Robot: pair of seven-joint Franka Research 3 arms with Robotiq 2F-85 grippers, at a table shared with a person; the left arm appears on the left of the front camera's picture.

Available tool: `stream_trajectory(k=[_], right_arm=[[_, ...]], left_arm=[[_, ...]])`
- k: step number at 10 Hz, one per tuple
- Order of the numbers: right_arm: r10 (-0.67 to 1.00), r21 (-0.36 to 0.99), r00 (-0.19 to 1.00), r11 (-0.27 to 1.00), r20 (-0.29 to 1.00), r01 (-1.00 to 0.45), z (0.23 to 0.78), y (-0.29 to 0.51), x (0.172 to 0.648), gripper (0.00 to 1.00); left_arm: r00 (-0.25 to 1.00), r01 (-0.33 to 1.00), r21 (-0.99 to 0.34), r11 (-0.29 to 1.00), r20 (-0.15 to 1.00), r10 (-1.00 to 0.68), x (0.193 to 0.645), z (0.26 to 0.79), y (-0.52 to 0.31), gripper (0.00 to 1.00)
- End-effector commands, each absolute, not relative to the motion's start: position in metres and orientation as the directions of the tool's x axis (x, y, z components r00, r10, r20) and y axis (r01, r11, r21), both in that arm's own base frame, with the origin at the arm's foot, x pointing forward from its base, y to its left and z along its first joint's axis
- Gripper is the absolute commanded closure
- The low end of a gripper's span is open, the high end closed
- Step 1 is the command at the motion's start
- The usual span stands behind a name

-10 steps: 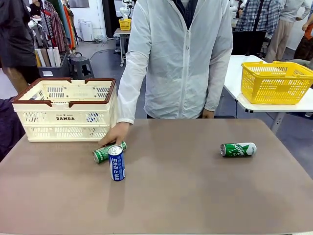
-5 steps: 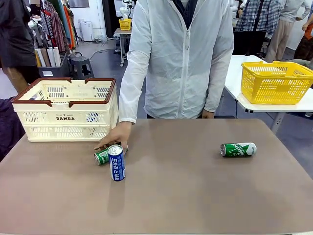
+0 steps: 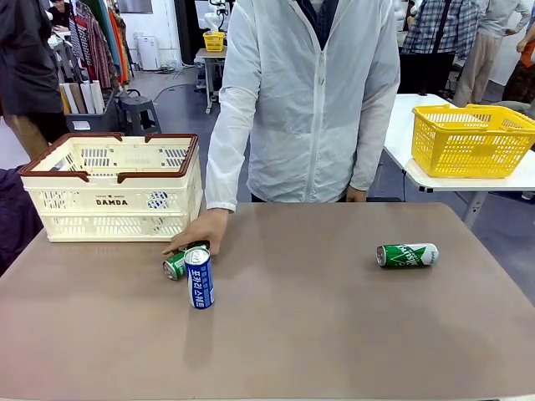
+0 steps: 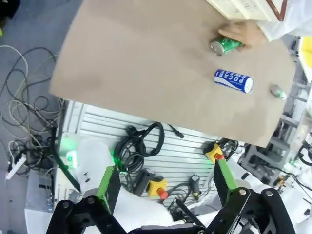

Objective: Place the drinks into the Shopping basket.
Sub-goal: Pick up one drink and place it into the Shopping basket.

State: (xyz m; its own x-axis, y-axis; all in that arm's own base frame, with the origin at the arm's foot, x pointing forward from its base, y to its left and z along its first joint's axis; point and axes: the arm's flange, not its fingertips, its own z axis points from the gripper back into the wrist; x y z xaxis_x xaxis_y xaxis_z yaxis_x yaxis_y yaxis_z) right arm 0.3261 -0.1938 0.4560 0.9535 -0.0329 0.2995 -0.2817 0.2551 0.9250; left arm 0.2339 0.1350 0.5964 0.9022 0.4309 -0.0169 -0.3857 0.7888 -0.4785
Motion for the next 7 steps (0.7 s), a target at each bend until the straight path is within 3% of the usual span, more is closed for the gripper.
stream_trajectory(k=[1, 2, 4, 6, 7], right_arm=[[-0.013, 0.919, 0.950, 0.258, 0.312, -0.298, 0.459, -0.195, 0.323, 0.00], [-0.013, 0.919, 0.950, 0.258, 0.312, -0.298, 0.459, -0.195, 0.323, 0.00], [-0.013, 0.919, 0.950, 0.258, 0.312, -0.298, 0.459, -0.195, 0.323, 0.00], [-0.013, 0.919, 0.950, 0.258, 0.312, -0.298, 0.459, -0.195, 0.323, 0.00], [-0.013, 0.919, 0.950, 0.258, 0.312, -0.298, 0.459, -0.195, 0.323, 0.00]], left_arm=[[0.921, -0.355, -0.436, 0.827, -0.011, 0.389, 0.278, 0.612, 0.073, 0.00], [0.903, -0.404, -0.374, 0.835, -0.019, 0.428, 0.302, 0.613, 0.036, 0.00], [0.939, -0.328, -0.297, 0.897, -0.002, 0.343, 0.330, 0.612, -0.024, 0.00], [0.934, -0.345, -0.314, 0.884, -0.017, 0.358, 0.330, 0.610, 0.003, 0.00], [0.894, -0.430, -0.353, 0.831, -0.037, 0.446, 0.323, 0.599, 0.051, 0.00]])
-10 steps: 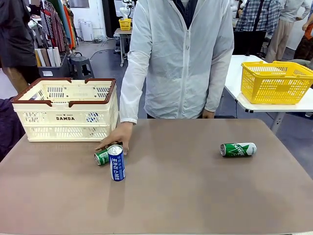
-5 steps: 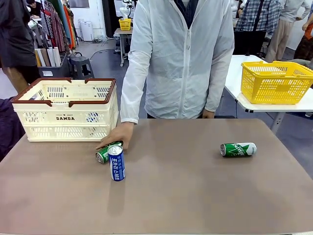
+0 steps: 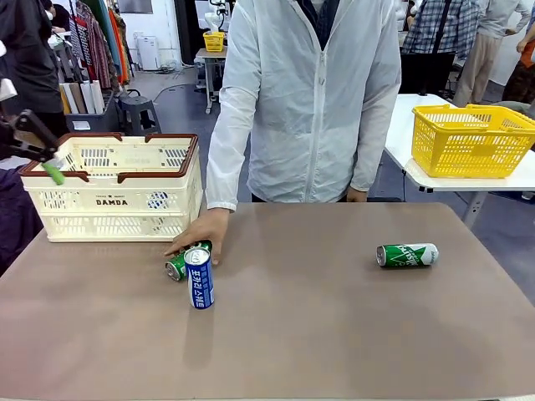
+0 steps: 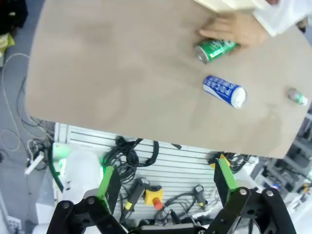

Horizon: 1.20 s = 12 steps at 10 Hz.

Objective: Place the drinks into the Shopping basket.
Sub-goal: Pick up one drink and place it into the Shopping basket.

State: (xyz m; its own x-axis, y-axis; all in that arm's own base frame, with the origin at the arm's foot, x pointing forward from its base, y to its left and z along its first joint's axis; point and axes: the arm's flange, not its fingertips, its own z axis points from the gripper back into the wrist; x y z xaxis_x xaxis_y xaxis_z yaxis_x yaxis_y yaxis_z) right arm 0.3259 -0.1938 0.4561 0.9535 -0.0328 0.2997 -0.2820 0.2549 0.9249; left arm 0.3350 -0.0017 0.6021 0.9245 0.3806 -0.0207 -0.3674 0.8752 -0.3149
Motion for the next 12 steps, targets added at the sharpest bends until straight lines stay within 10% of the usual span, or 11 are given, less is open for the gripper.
stream_trajectory(k=[1, 7, 12], right_arm=[[-0.013, 0.919, 0.950, 0.258, 0.312, -0.298, 0.459, -0.195, 0.323, 0.00], [-0.013, 0.919, 0.950, 0.258, 0.312, -0.298, 0.459, -0.195, 0.323, 0.00], [-0.013, 0.919, 0.950, 0.258, 0.312, -0.298, 0.459, -0.195, 0.323, 0.00]], left_arm=[[0.875, -0.448, -0.407, 0.796, -0.018, 0.484, 0.308, 0.589, 0.093, 0.00], [0.708, -0.643, -0.524, 0.559, -0.128, 0.694, 0.229, 0.511, 0.208, 0.00], [0.749, -0.619, -0.461, 0.635, -0.104, 0.654, 0.306, 0.551, 0.110, 0.00]])
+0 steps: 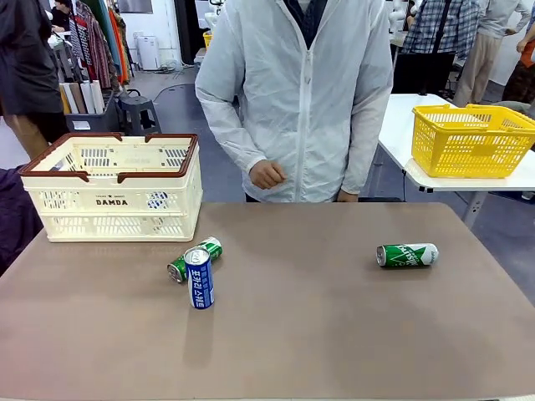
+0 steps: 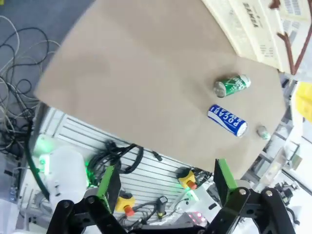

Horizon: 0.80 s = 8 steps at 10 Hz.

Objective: Place the drinks into the Shopping basket.
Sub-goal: Pick up one drink and place it into the Shopping basket.

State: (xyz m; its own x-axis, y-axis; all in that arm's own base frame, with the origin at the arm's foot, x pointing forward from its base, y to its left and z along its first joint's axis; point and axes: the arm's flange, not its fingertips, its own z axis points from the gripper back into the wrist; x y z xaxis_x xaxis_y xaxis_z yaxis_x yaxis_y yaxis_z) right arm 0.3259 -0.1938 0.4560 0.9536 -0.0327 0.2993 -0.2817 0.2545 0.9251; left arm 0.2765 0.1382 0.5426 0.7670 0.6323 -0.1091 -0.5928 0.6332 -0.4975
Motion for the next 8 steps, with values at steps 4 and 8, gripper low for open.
stream_trajectory(k=[4, 8], right_arm=[[-0.013, 0.919, 0.950, 0.258, 0.312, -0.298, 0.459, -0.195, 0.323, 0.00], [-0.013, 0.919, 0.950, 0.258, 0.312, -0.298, 0.459, -0.195, 0.323, 0.00]], left_arm=[[0.782, -0.609, -0.206, 0.766, 0.007, 0.623, 0.411, 0.565, -0.099, 0.00], [0.791, -0.577, -0.046, 0.816, 0.220, 0.571, 0.444, 0.504, -0.294, 0.00]])
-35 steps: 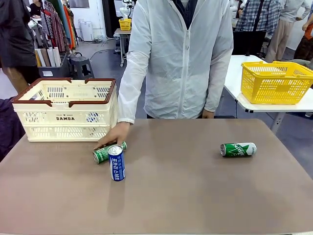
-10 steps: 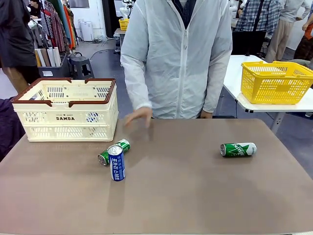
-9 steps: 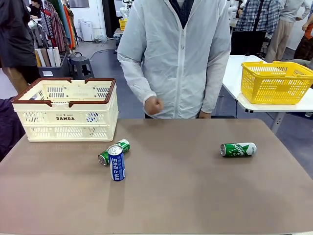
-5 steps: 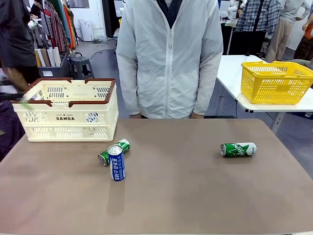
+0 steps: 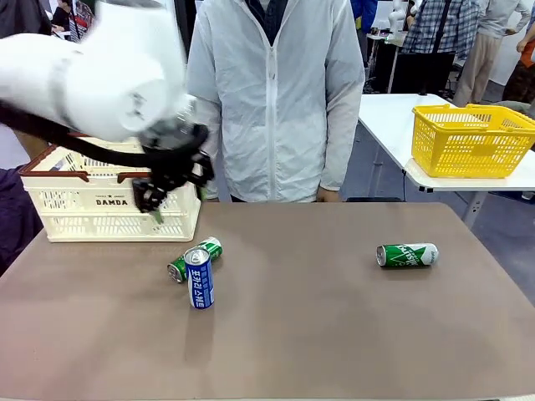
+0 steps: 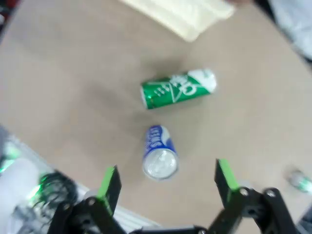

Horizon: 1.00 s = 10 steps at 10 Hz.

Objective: Place the drinks into the Shopping basket.
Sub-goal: Pick up one drink and place it into the Shopping basket.

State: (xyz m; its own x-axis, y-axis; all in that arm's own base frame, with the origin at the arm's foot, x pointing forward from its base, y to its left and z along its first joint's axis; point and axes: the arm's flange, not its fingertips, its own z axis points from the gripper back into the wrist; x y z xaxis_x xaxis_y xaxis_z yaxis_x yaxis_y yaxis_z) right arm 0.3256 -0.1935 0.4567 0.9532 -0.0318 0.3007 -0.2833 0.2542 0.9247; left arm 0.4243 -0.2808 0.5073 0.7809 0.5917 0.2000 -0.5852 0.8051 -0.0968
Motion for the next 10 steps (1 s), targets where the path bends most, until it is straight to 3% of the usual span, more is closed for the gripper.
stream_trajectory(k=[1, 2, 6, 8, 10], right_arm=[[-0.013, 0.919, 0.950, 0.258, 0.312, -0.298, 0.459, -0.195, 0.323, 0.00], [-0.013, 0.919, 0.950, 0.258, 0.312, -0.298, 0.459, -0.195, 0.323, 0.00], [-0.013, 0.919, 0.950, 0.258, 0.312, -0.298, 0.459, -0.195, 0.323, 0.00], [-0.013, 0.919, 0.950, 0.258, 0.312, -0.298, 0.459, -0.195, 0.323, 0.00], [-0.013, 0.919, 0.950, 0.258, 0.312, -0.298, 0.459, -0.195, 0.323, 0.00]], left_arm=[[0.856, -0.471, -0.023, 0.882, 0.227, 0.464, 0.434, 0.493, -0.318, 0.00], [0.781, -0.585, -0.097, 0.805, 0.200, 0.592, 0.424, 0.507, -0.281, 0.00], [0.794, -0.569, -0.081, 0.818, 0.203, 0.573, 0.432, 0.501, -0.293, 0.00], [0.972, -0.210, 0.083, 0.974, 0.130, 0.198, 0.422, 0.488, -0.283, 0.00], [0.996, 0.090, 0.014, 0.996, 0.008, -0.090, 0.412, 0.488, -0.252, 0.00]])
